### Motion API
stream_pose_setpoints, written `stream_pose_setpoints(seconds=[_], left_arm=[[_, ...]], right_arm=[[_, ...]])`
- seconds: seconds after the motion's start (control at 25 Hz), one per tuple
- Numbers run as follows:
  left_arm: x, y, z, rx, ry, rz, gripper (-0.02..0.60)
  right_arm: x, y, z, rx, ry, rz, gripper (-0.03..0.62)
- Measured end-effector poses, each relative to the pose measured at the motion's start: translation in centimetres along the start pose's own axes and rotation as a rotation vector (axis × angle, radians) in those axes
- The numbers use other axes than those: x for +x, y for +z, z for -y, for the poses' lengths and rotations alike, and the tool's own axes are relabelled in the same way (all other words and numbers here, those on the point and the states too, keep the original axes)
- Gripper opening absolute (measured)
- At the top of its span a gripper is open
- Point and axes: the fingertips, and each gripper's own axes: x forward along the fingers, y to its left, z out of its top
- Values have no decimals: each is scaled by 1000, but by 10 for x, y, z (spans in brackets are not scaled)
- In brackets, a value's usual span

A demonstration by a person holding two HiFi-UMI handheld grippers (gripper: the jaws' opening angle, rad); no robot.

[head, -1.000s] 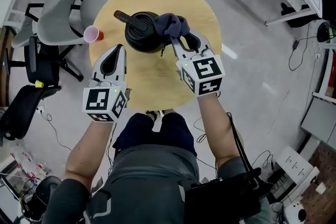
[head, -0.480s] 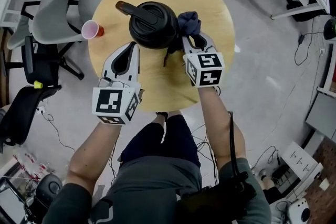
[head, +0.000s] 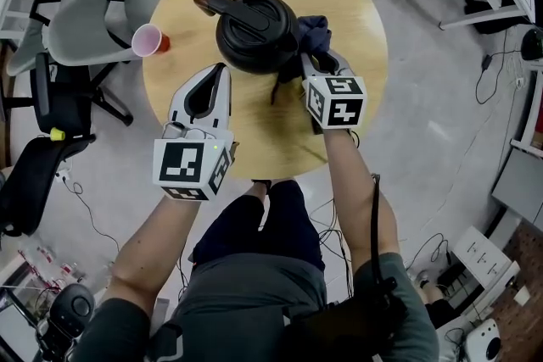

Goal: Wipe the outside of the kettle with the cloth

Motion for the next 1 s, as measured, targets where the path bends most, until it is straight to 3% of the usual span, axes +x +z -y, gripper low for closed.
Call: stream_pose_setpoints(seconds=[0.24, 0.52, 0.76, 1.0], left_arm=[[-16, 23, -3, 3, -10, 38, 9], [-38, 54, 5, -13, 12, 93, 9], [-34, 82, 21, 13, 35, 145, 9], [-17, 70, 20, -40, 171, 130, 9]], right_arm=[[-33, 28, -2, 8, -22, 59, 84], [-96, 99, -26, -77, 19, 153, 84], [-103, 142, -36, -156, 114, 182, 84], [-68, 125, -32, -221, 255, 108, 84]])
